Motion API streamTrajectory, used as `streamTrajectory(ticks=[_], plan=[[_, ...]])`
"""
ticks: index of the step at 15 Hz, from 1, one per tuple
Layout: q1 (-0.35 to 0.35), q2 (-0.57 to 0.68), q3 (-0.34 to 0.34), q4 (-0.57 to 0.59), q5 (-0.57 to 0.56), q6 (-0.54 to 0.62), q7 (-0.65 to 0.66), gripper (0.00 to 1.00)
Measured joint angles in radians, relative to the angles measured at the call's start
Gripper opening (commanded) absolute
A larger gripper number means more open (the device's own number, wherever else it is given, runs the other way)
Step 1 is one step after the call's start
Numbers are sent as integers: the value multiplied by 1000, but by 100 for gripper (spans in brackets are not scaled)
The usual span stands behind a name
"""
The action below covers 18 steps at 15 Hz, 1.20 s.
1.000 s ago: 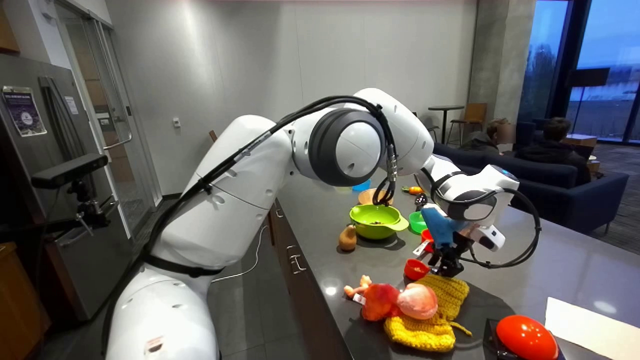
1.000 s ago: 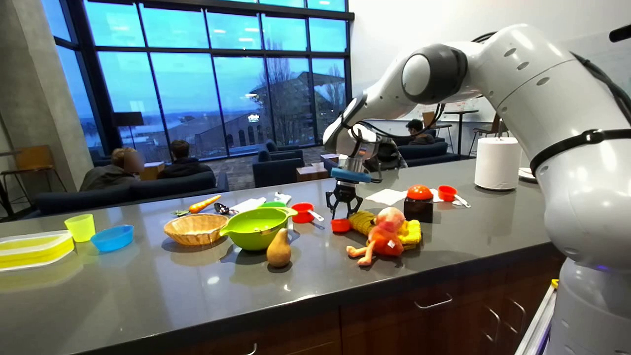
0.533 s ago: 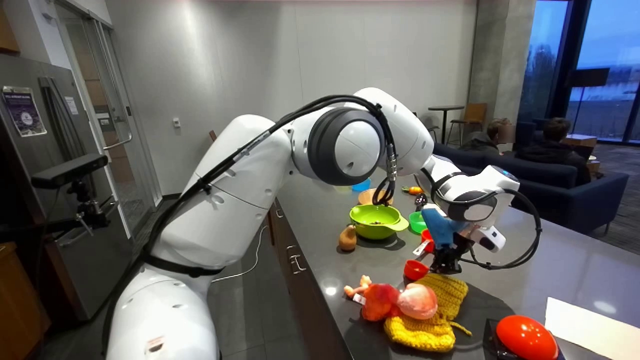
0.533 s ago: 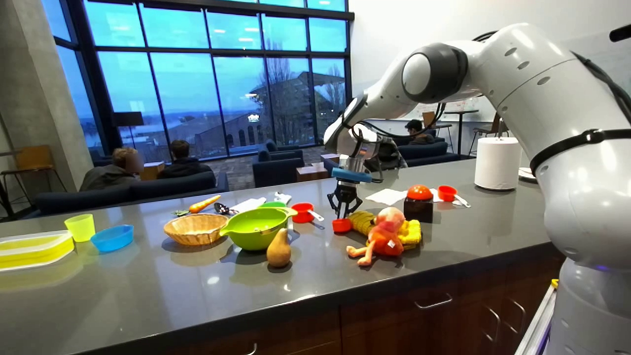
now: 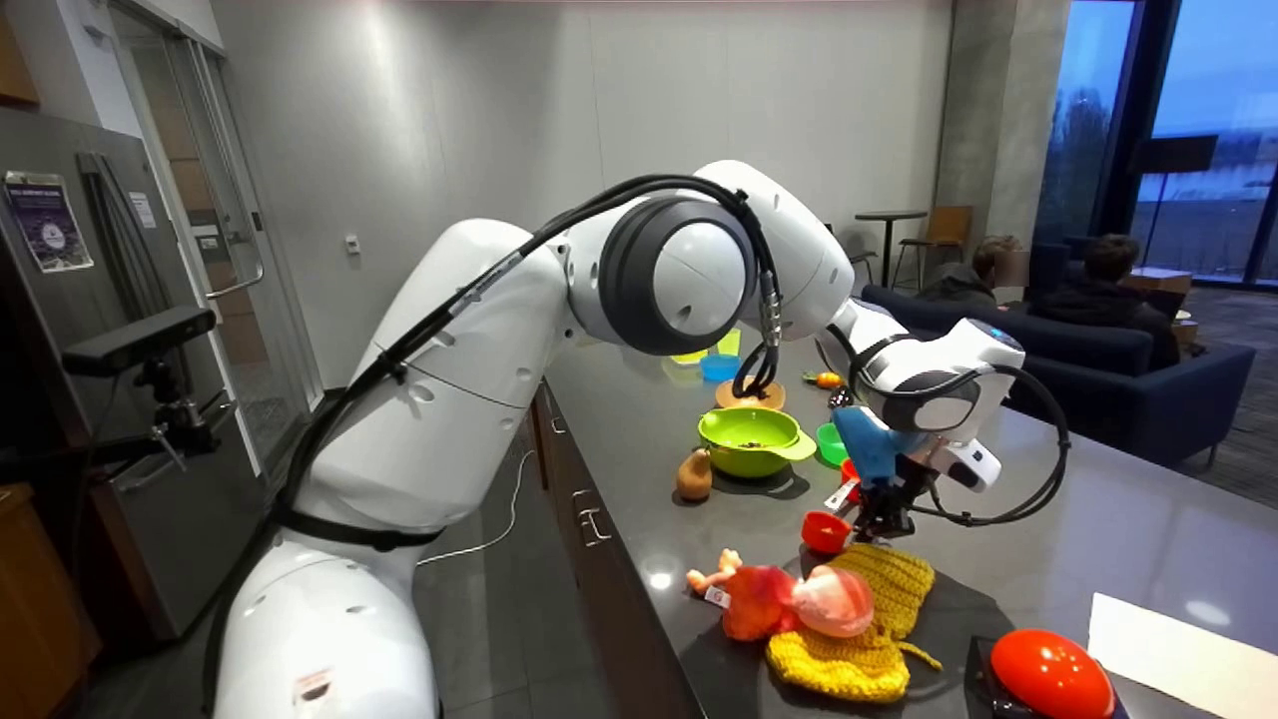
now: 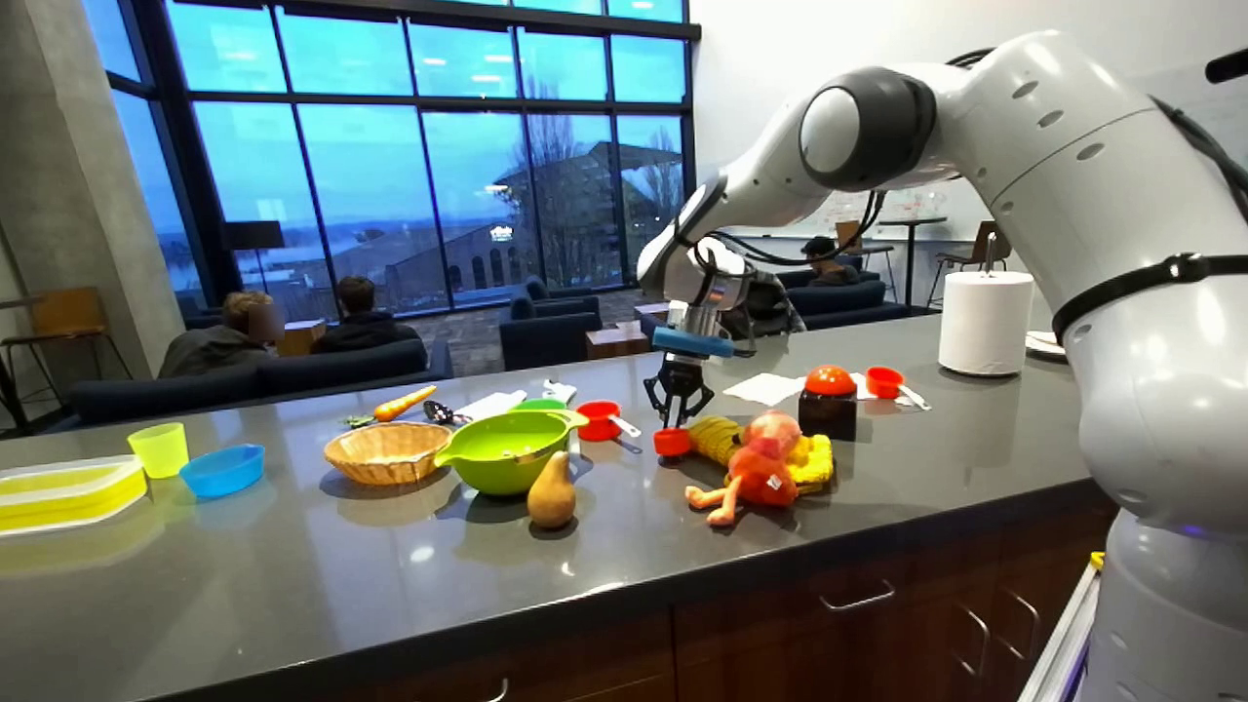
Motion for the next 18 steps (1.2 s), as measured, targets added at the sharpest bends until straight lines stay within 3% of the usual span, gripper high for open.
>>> streamTrajectory(ticks=[6,18], plan=[[26,-71,-3,-47,-15,18,11,4],[108,-136,-9,-22,-184,-40,74,4]])
